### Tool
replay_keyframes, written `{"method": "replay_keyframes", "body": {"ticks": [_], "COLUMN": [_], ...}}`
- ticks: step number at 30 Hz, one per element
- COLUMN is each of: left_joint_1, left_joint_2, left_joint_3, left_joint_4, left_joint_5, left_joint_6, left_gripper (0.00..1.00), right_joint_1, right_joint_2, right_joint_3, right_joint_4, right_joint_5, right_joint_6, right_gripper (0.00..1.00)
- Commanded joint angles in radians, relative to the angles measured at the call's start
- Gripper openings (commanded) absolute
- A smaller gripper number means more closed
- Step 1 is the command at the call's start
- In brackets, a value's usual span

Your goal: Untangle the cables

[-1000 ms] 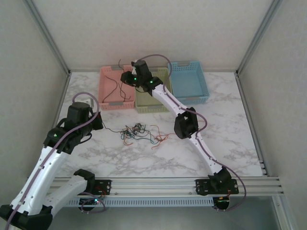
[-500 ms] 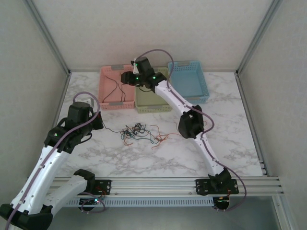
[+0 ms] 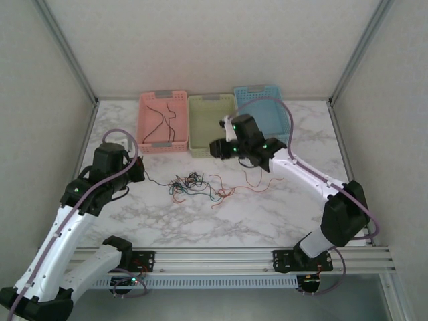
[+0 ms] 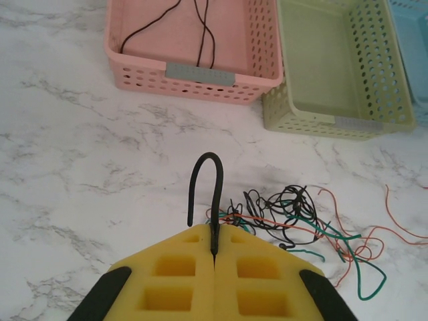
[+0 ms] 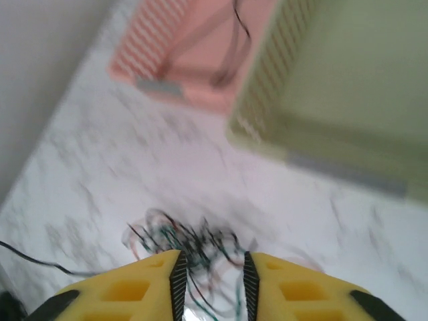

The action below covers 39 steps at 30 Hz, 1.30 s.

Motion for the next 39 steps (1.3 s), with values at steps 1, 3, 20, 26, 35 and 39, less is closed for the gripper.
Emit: {"method": "replay_keyframes", "body": {"ticks": [1, 3, 20, 26, 35, 39], "left_joint_1": [0.006, 0.006, 0.007, 0.006, 0.006, 0.006], "left_joint_2": [-0.017, -0.021, 0.007, 0.006, -0.010, -0.012], "left_joint_3": [-0.016, -0.019, -0.016, -0.017, -0.016, -0.015], "left_joint_4": [0.016, 0.021, 0.008, 0.009, 0.001, 0.000], "left_joint_5": [0.058, 0.064, 0.035, 0.038, 0.003, -0.003], "left_joint_6": [0.008, 0.007, 0.010, 0.010, 0.008, 0.008], "left_gripper": [0.00, 0.00, 0.00, 0.00, 0.00, 0.00], "right_joint_1": [0.007, 0.011, 0.163, 0.193, 0.195, 0.195], "right_joint_2": [0.002, 0.023, 0.175, 0.197, 0.115, 0.060], "right_joint_3": [-0.080, -0.101, -0.064, -0.054, -0.049, -0.043], "right_joint_4": [0.040, 0.053, 0.114, 0.091, 0.022, -0.041], "right_joint_5": [-0.030, -0.085, -0.037, -0.024, 0.061, 0.102], "right_joint_6": [0.051, 0.128, 0.168, 0.152, 0.124, 0.086], "right_gripper": [0.29, 0.35, 0.43, 0.29, 0.00, 0.00]}}
